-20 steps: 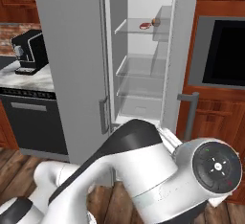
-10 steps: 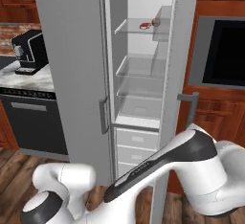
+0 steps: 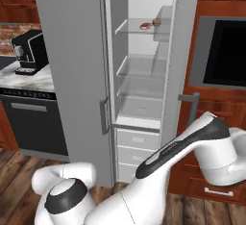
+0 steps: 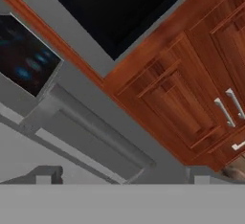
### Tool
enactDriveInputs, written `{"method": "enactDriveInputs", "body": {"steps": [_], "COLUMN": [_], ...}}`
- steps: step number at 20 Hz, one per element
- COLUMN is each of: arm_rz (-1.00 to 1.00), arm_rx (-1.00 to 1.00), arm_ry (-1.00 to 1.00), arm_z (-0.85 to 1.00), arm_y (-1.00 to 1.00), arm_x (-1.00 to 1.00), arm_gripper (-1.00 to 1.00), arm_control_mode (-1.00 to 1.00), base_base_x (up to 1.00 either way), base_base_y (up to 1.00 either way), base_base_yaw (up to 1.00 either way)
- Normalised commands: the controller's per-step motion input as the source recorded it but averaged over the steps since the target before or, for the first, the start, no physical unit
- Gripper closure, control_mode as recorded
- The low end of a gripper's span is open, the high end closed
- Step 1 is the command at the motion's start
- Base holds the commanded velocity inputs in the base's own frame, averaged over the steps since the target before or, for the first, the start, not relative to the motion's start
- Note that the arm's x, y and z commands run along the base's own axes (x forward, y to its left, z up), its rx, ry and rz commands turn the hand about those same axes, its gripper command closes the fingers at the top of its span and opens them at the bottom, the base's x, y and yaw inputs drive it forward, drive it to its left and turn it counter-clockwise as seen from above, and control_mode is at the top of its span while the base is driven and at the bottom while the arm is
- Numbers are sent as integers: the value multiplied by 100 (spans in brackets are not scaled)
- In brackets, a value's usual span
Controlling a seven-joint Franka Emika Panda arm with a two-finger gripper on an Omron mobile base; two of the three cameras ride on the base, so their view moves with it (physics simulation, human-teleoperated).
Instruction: Pick up the frozen steak from the freezer, place it on any shelf in the fridge, and close the fridge and freezer doors when done.
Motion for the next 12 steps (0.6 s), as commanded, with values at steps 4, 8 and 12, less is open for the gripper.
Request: {"method": "enactDriveInputs", "body": {"steps": [4,8,12], "arm_rz": [3,4,4], "arm_rx": [8,2,0], "arm_ry": [6,1,0], "arm_z": [0,-1,-5], "arm_y": [-41,-37,-18], "arm_x": [74,67,62], "arm_gripper": [-100,-100,-100], "arm_control_mode": [-100,-100,-100], "base_base_x": [0,0,0], "base_base_y": [0,0,0], "base_base_yaw": [0,0,0]}}
